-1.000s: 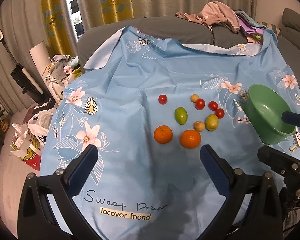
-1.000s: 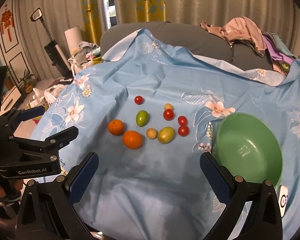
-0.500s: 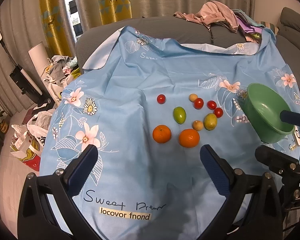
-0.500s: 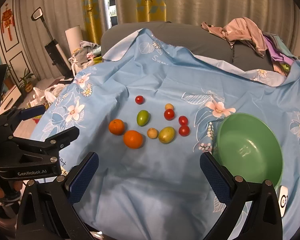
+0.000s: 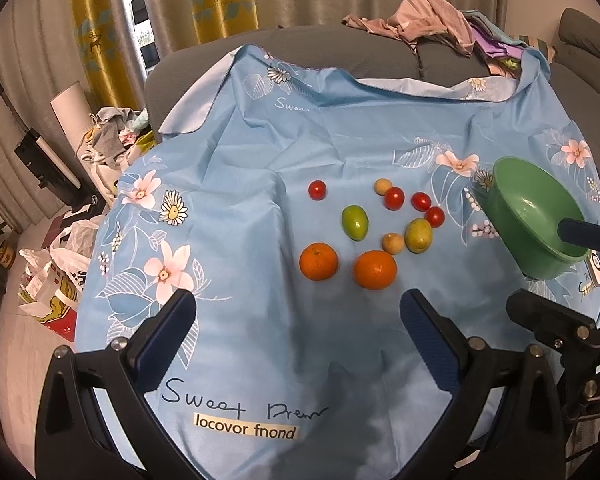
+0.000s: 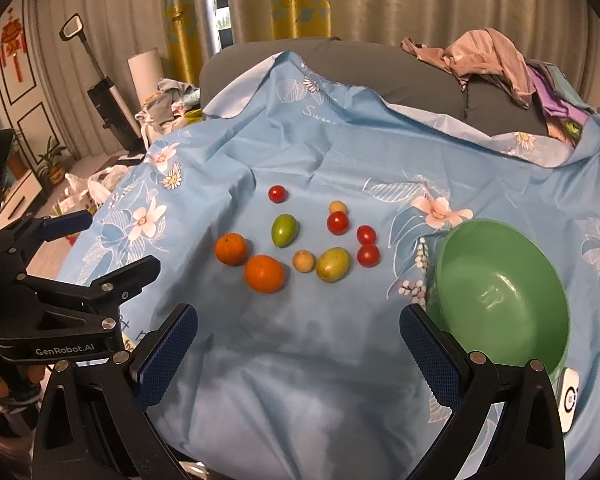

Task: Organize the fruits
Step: 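Lift the green bowl with the right tool and set it beside the fruit, then grasp the large orange with the left tool while the right tool grasps the small orange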

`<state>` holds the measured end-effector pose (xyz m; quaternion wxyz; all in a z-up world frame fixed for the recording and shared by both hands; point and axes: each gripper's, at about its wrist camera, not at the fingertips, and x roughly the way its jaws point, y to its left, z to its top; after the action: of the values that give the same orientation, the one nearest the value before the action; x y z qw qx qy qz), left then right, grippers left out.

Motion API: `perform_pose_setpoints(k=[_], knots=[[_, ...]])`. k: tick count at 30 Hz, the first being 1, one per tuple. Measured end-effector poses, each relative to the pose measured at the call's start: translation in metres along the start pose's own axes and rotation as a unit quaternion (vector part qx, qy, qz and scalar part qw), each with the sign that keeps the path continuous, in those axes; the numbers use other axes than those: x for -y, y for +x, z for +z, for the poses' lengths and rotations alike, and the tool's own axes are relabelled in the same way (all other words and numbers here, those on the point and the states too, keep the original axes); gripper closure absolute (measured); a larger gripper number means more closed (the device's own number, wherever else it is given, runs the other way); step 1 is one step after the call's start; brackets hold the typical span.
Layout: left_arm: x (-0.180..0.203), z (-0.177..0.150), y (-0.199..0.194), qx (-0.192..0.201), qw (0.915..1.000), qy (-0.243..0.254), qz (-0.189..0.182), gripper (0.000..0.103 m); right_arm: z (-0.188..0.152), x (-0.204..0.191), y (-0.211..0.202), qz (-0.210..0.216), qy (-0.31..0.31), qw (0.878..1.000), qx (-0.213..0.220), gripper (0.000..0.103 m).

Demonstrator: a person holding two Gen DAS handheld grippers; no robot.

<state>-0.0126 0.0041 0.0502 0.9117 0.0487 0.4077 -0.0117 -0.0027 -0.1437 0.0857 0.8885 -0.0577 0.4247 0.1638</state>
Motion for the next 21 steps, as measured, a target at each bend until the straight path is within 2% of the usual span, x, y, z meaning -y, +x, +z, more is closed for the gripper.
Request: perform_pose_setpoints(k=[21], knots=[[0.006,0.003,0.019,-0.018,0.9997,0.005,-0.015,0.001,-0.002,0.014,0.019,0.006,0.014,1.000,-0.013,0.001]])
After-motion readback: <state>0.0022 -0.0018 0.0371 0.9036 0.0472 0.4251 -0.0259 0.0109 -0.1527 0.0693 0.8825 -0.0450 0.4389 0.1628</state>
